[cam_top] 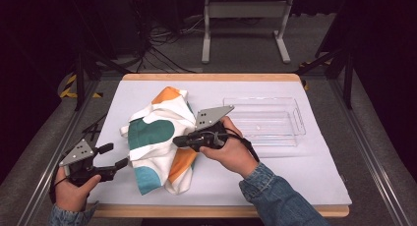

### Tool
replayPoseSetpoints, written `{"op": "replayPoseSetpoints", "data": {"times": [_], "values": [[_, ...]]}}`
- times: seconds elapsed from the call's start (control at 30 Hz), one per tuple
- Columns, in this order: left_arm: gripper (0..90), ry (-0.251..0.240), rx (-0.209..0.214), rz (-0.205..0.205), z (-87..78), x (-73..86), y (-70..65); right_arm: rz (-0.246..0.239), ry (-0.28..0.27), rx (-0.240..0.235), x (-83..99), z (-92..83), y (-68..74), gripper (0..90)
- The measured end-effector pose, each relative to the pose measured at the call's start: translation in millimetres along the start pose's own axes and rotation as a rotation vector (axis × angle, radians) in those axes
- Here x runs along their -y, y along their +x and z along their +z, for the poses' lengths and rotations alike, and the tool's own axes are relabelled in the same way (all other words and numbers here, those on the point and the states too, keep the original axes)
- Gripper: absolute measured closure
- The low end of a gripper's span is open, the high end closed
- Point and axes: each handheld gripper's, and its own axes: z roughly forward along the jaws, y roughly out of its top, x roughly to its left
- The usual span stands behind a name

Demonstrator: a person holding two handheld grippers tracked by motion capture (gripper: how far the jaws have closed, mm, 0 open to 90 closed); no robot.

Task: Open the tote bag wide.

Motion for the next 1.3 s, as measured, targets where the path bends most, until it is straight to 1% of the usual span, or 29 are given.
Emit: {"op": "replayPoseSetpoints", "data": {"times": [0.03,0.1,0.17,0.2,0.23,0.27,0.33,0.37,0.4,0.43,0.47,0.5,0.57,0.6,0.63,0.67,0.7,0.77,0.8,0.83,0.87,0.93,0.97,1.0,1.07,1.17,1.3], "values": [[21.5,0.001,0.011,0.003,0.0,-0.4,-1.2,0.001,0.001,0.002,0.1,-0.1,-0.3,87.9],[21.6,-0.005,0.039,0.033,-0.5,-1.5,-1.8,0.004,-0.001,0.007,0.4,-0.4,-0.9,87.9],[21.3,-0.024,0.091,0.043,-3.8,-2.9,-3.9,0.011,-0.003,0.008,0.8,-0.8,-1.7,87.9],[21.5,-0.032,0.104,0.041,-5.0,-3.9,-5.5,0.013,-0.003,0.007,0.9,-0.8,-1.7,87.9],[22.4,-0.034,0.108,0.05,-5.2,-5.3,-6.5,0.011,-0.002,0.007,0.9,-0.6,-1.4,87.9],[25.3,-0.028,0.105,0.062,-4.5,-6.4,-7.4,0.011,-0.003,0.005,0.9,-0.3,-1.1,87.9],[35.5,-0.004,0.09,0.086,0.5,-7.6,-9.2,0.01,-0.002,0.005,0.5,0.1,-0.6,87.9],[42.1,0.009,0.088,0.099,2.5,-7.7,-10.1,0.01,-0.003,0.004,0.3,0.0,-0.5,87.9],[55.6,0.024,0.087,0.126,4.2,-8.0,-11.6,0.009,-0.005,0.003,0.1,-0.2,-0.5,87.9],[71.7,0.03,0.085,0.142,4.7,-8.3,-13.2,0.009,-0.006,0.004,0.0,-0.5,-0.4,87.9],[78.1,0.037,0.079,0.15,4.4,-9.7,-15.5,0.009,-0.006,0.005,-0.1,-0.9,-0.3,87.9],[82.1,0.042,0.082,0.145,4.0,-10.7,-16.8,0.01,-0.007,0.007,0.0,-1.5,-0.4,87.9],[84.0,0.046,0.068,0.142,1.9,-12.6,-20.8,0.011,-0.009,0.009,0.2,-2.1,-0.9,87.9],[84.4,0.047,0.068,0.141,1.8,-12.7,-21.2,0.013,-0.011,0.009,0.3,-2.3,-1.3,87.9],[84.5,0.049,0.065,0.168,1.4,-13.4,-19.7,0.015,-0.013,0.009,0.4,-2.4,-1.5,87.9],[84.6,0.041,0.062,0.147,1.6,-12.6,-20.8,0.014,-0.014,0.011,0.5,-2.7,-1.5,87.9],[84.6,0.038,0.059,0.142,1.2,-12.4,-20.6,0.012,-0.015,0.012,0.5,-3.0,-1.3,87.9],[84.8,0.025,0.055,0.147,-1.0,-12.7,-18.9,0.007,-0.023,0.021,-0.3,-5.8,-0.4,88.0],[84.8,0.02,0.051,0.14,-2.2,-12.6,-18.8,0.005,-0.027,0.025,-0.7,-7.5,-0.3,88.0],[84.8,0.014,0.048,0.154,-3.4,-13.0,-17.1,0.006,-0.034,0.03,-1.5,-10.0,-0.2,88.0],[84.7,0.004,0.037,0.143,-4.5,-12.5,-16.7,0.005,-0.038,0.036,-2.2,-13.1,-0.5,88.0],[84.7,-0.004,0.023,0.137,-6.7,-11.9,-15.0,0.005,-0.052,0.053,-3.8,-20.9,-0.9,88.0],[84.6,-0.004,0.023,0.137,-6.7,-11.9,-15.0,0.005,-0.052,0.053,-3.8,-20.9,-0.9,88.0],[84.6,-0.012,0.015,0.134,-9.0,-11.0,-13.8,0.003,-0.069,0.074,-4.9,-30.4,-1.3,88.0],[84.6,-0.018,0.011,0.131,-10.5,-10.7,-13.1,0.004,-0.074,0.081,-5.1,-33.9,-1.4,88.0],[84.6,-0.027,-0.001,0.122,-14.3,-9.7,-11.0,0.005,-0.098,0.117,-4.4,-51.0,-1.8,88.0],[84.6,-0.036,-0.018,0.105,-17.1,-7.8,-8.2,0.011,-0.129,0.155,-2.1,-69.6,-2.8,88.0]]}}
